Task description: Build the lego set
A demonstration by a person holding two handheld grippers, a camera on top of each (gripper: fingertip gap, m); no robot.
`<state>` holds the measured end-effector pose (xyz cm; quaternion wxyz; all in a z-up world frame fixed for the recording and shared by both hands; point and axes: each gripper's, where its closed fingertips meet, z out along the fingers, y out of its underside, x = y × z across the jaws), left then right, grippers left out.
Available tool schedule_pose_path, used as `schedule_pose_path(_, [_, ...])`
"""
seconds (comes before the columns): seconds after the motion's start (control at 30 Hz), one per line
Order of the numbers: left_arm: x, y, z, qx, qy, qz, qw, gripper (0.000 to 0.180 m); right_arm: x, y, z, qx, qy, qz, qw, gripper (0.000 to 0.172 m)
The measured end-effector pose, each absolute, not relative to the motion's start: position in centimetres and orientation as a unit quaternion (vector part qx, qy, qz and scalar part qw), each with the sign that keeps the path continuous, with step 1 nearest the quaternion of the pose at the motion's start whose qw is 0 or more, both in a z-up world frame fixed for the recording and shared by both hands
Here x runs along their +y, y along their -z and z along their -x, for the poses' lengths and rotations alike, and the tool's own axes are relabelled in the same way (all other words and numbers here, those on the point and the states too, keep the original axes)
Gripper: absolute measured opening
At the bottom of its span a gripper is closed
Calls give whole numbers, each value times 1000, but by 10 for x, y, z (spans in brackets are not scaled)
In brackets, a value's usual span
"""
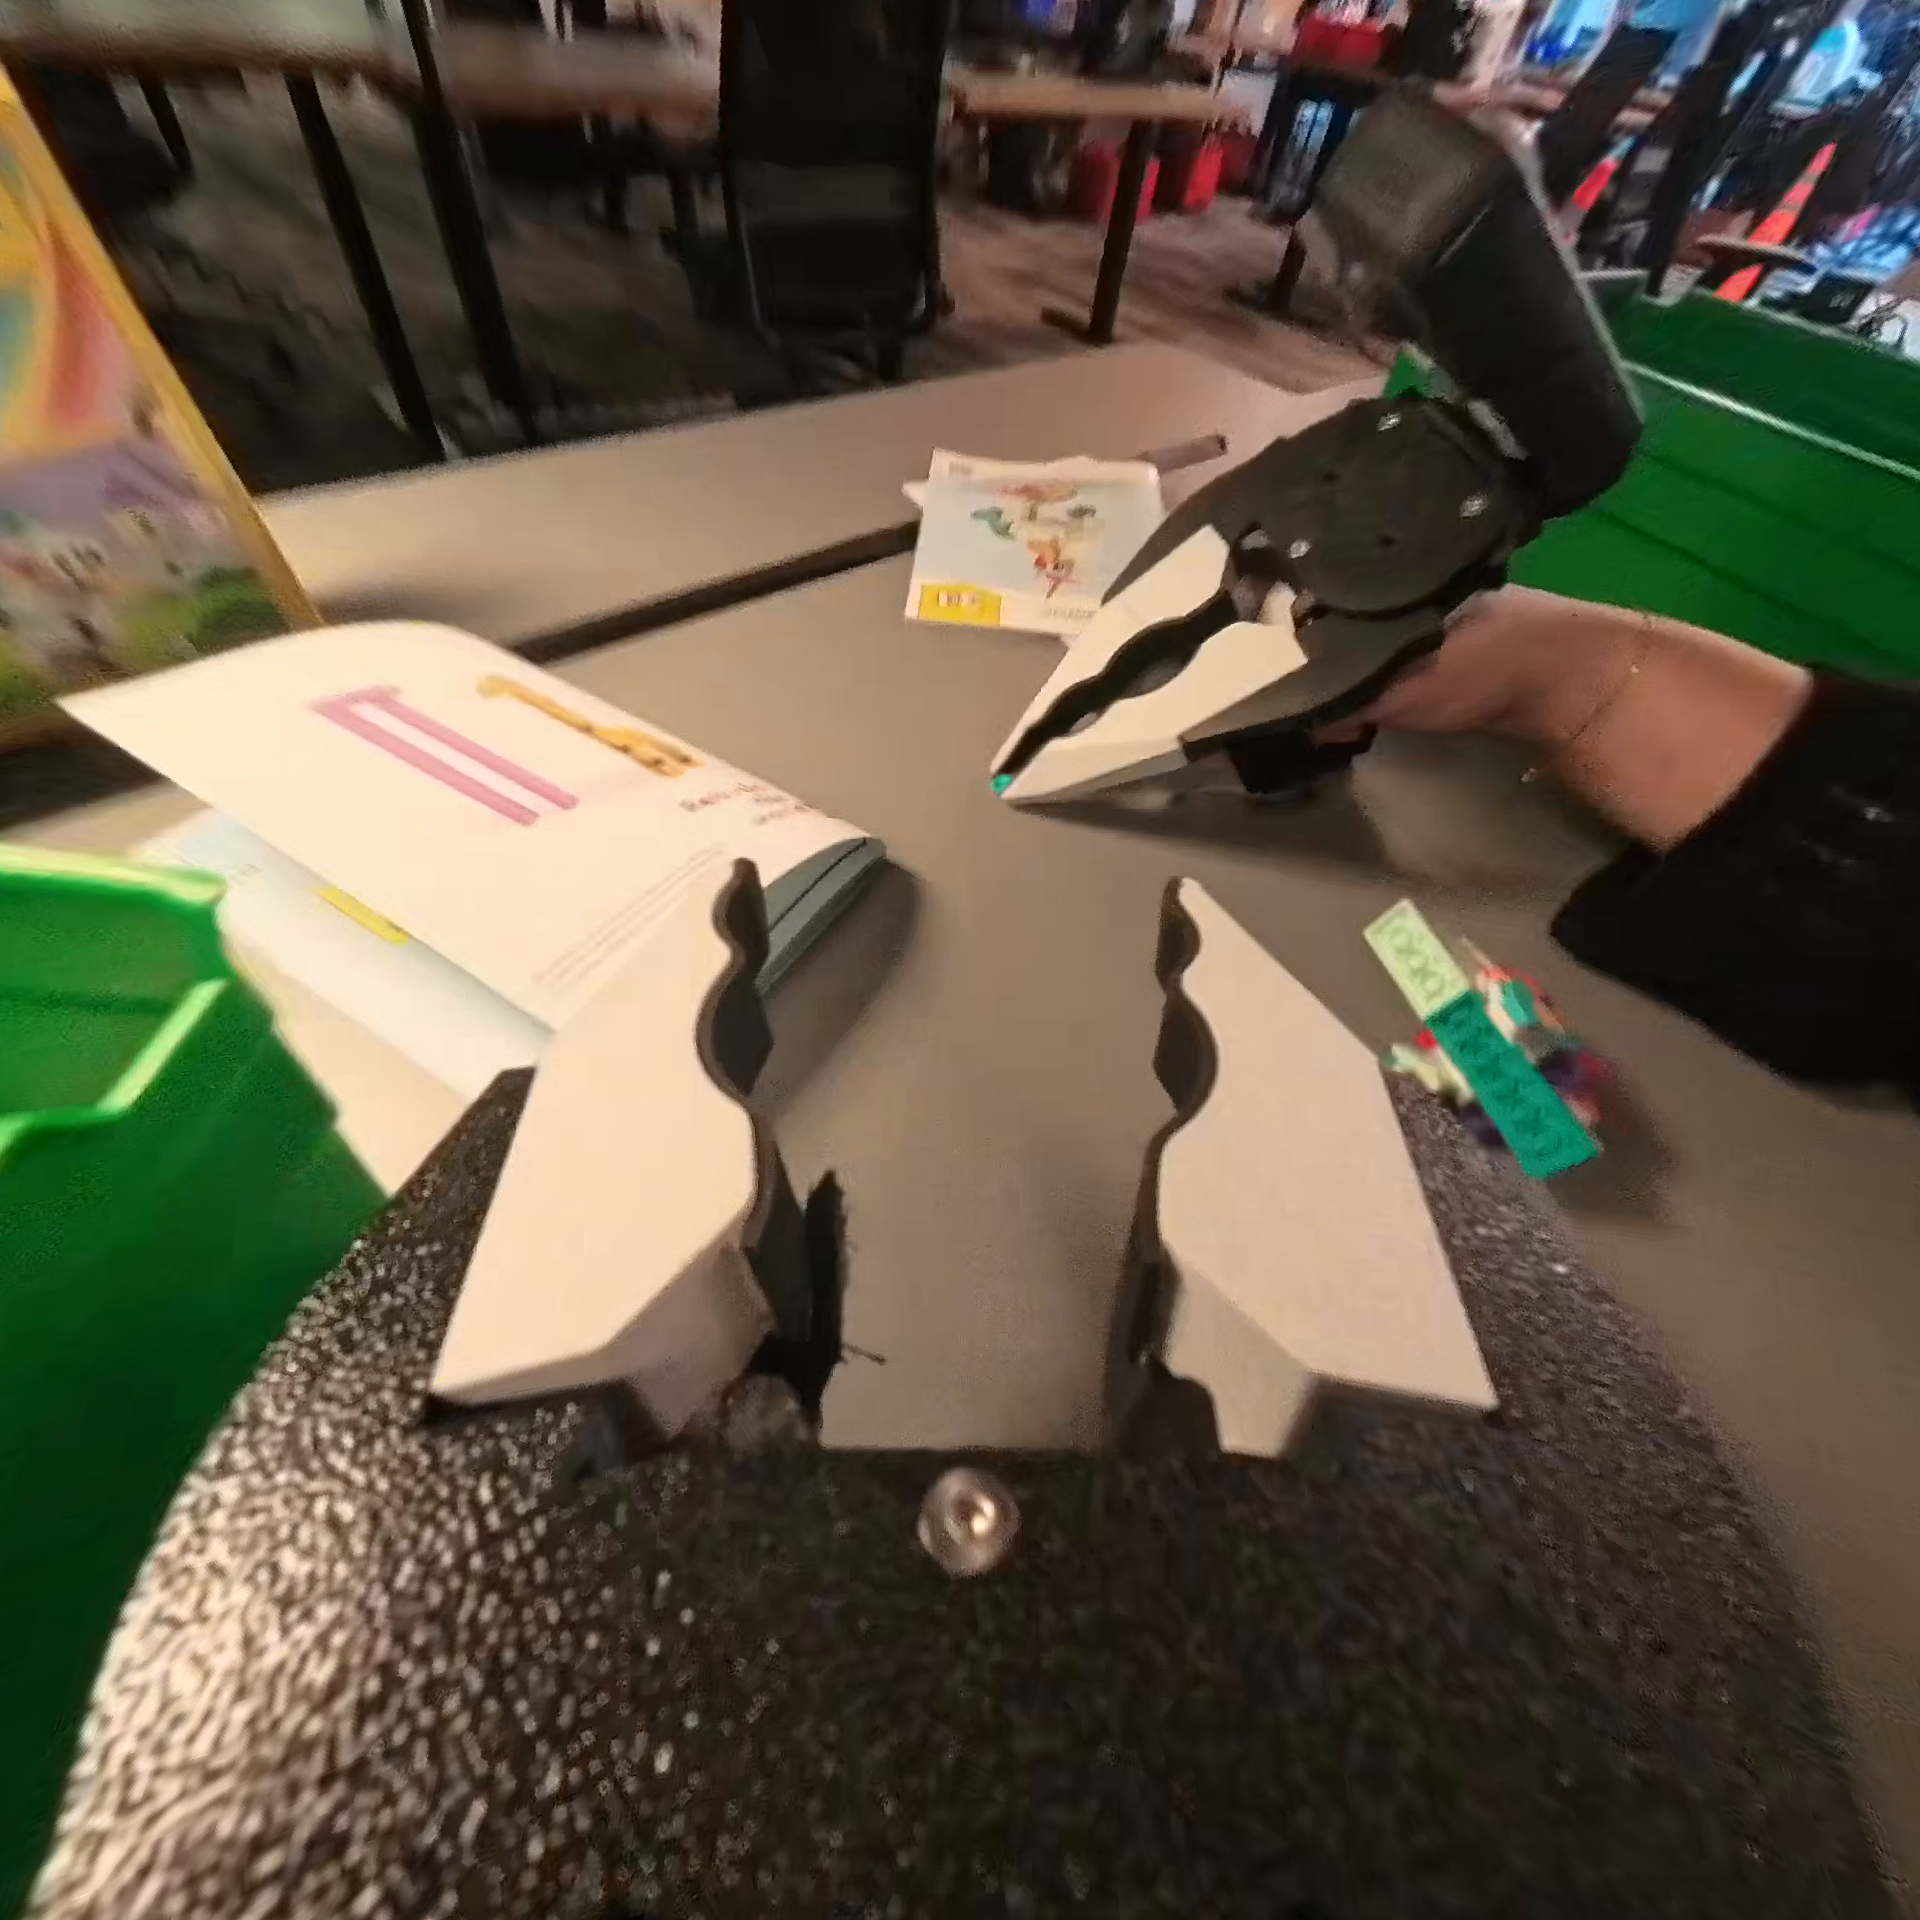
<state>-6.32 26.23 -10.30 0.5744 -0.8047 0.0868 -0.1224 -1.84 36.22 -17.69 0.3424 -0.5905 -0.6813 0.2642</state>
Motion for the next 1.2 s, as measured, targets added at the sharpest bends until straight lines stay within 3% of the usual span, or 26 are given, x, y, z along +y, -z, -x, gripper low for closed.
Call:
schedule_pose_path(0.03, [252, 98, 65, 105, 98, 791, 594, 69, 355, 175, 18, -702, -253, 559, 362, 4])
schedule_pose_path(0.3, [166, 67, 98, 209, -123, 647, 723, 39, 326, 153, 14, -732, -114, 351, 573, 1])
schedule_pose_path(0.5, [133, 62, 87, 279, -138, 563, 766, 25, 316, 98, -7, -629, -63, 332, 701, 0])
schedule_pose_path(0.67, [128, 75, 51, 377, -130, 529, 749, 20, 299, 65, -27, -570, 4, 313, 760, 0])
schedule_pose_path(0.77, [123, 74, 48, 367, -83, 537, 755, 12, 281, 50, -34, -541, 27, 314, 780, 0])
schedule_pose_path(0.9, [138, 106, 64, 340, -27, 663, 666, 10, 229, 36, -24, -525, -25, 326, 786, 0])
schedule_pose_path(0.93, [137, 108, 66, 334, -3, 681, 652, 0, 211, 39, -17, -537, -45, 325, 777, 0])
schedule_pose_path(1.07, [122, 115, 59, 328, 127, 733, 582, 0, 170, 61, 8, -582, -62, 354, 730, 1])
schedule_pose_path(1.2, [130, 128, 75, 318, 66, 763, 559, 0, 153, 103, 26, -640, -122, 417, 634, 0])
